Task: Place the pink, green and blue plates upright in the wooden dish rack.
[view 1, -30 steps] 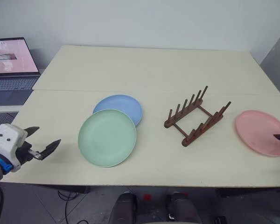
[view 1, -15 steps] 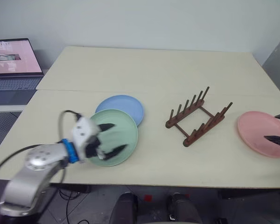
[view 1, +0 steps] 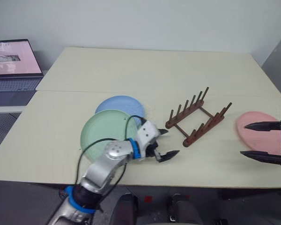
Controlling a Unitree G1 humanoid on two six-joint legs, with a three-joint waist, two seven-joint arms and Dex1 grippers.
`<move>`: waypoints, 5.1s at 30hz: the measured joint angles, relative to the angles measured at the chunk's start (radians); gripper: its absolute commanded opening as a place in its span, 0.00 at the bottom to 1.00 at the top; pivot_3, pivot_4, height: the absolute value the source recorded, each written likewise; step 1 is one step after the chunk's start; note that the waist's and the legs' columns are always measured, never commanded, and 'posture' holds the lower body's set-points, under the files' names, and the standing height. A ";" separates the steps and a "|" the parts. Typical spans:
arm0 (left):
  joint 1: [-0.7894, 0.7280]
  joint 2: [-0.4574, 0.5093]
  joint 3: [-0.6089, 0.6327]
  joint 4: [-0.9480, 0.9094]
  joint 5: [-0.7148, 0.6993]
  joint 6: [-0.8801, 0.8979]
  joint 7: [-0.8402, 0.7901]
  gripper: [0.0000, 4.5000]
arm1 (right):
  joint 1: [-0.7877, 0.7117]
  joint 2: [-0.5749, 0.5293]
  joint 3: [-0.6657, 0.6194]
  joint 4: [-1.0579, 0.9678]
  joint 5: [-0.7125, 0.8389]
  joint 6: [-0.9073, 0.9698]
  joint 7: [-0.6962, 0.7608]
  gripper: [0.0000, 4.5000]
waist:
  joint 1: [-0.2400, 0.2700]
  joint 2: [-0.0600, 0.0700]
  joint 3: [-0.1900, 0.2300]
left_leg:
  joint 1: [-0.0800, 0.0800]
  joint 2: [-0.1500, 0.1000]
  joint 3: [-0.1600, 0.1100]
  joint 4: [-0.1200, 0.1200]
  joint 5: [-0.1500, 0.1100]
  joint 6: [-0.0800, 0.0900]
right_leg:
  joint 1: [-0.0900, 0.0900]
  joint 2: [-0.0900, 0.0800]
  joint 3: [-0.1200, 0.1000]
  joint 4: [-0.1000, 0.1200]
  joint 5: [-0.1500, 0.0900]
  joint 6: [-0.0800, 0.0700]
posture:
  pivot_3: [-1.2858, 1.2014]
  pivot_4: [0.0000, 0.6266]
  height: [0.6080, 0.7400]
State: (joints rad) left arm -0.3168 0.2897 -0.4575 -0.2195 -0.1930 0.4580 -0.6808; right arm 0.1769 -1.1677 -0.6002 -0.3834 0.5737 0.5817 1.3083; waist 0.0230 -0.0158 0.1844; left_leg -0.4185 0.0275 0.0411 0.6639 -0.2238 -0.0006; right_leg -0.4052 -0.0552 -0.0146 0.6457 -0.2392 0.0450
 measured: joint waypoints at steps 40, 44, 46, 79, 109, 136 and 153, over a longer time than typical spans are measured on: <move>-0.118 -0.106 0.025 0.327 0.163 -0.227 -0.023 0.23 | 0.122 0.048 -0.042 -0.090 -0.003 0.043 -0.017 1.00 | 0.000 0.000 0.000 | 0.000 0.001 0.000 0.000 0.000 0.000 | -0.001 0.001 -0.001 0.000 0.000 0.000 | 0.52 0.24 1.00; -0.181 -0.088 0.020 0.339 0.141 -0.265 -0.159 0.23 | 0.166 0.058 -0.083 -0.123 -0.003 0.055 -0.012 1.00 | 0.001 -0.001 0.000 | -0.001 0.000 0.000 0.000 0.000 0.000 | -0.001 0.000 0.000 -0.001 0.000 0.000 | 0.52 0.24 1.00; -0.204 -0.090 0.011 0.357 0.131 -0.280 -0.209 0.23 | 0.175 0.065 -0.090 -0.133 -0.003 0.059 -0.014 1.00 | 0.001 -0.001 0.000 | -0.001 0.001 0.000 0.000 0.000 0.000 | -0.001 0.000 -0.001 -0.001 0.000 0.000 | 0.52 0.24 1.00; -0.335 -0.018 0.093 0.527 0.099 -0.429 -0.452 0.86 | 0.205 0.104 -0.117 -0.197 -0.004 0.081 -0.071 1.00 | -0.005 -0.001 0.001 | -0.001 0.002 -0.001 -0.001 0.000 0.000 | -0.001 0.001 -0.001 0.000 0.000 0.000 | 0.52 0.24 1.00; -0.253 -0.006 -0.133 0.261 0.267 -0.311 -0.355 0.00 | 0.051 0.013 0.316 0.047 -0.381 -0.146 -0.199 0.01 | -0.006 -0.003 0.000 | -0.001 0.000 -0.001 -0.001 0.000 0.000 | -0.001 0.003 0.002 0.000 -0.001 0.000 | 0.52 0.24 1.00; -0.411 -0.103 -0.101 0.641 0.454 -0.488 -0.090 0.00 | -0.355 0.175 0.621 0.342 -0.574 -0.266 -0.351 0.01 | -0.007 -0.002 0.000 | -0.001 0.000 0.000 0.000 0.000 0.000 | -0.001 0.003 0.003 0.001 0.003 0.006 | 0.52 0.24 1.00; -0.279 0.070 0.061 0.202 0.179 -0.262 -0.331 0.19 | -0.263 0.127 0.435 0.131 -0.415 -0.113 -0.265 0.14 | -0.009 -0.002 0.000 | -0.001 0.002 -0.001 -0.001 0.000 0.000 | -0.001 0.003 0.002 0.002 0.005 0.001 | 0.52 0.24 1.00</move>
State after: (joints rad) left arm -0.5961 0.3592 -0.3964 -0.0177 -0.0142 0.1965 -1.0113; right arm -0.0860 -1.0403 -0.1647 -0.2519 0.1591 0.4687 1.0434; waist 0.0138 -0.0180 0.1844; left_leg -0.4195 0.0298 0.0401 0.6627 -0.2238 -0.0004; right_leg -0.4066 -0.0526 -0.0129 0.6472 -0.2339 0.0456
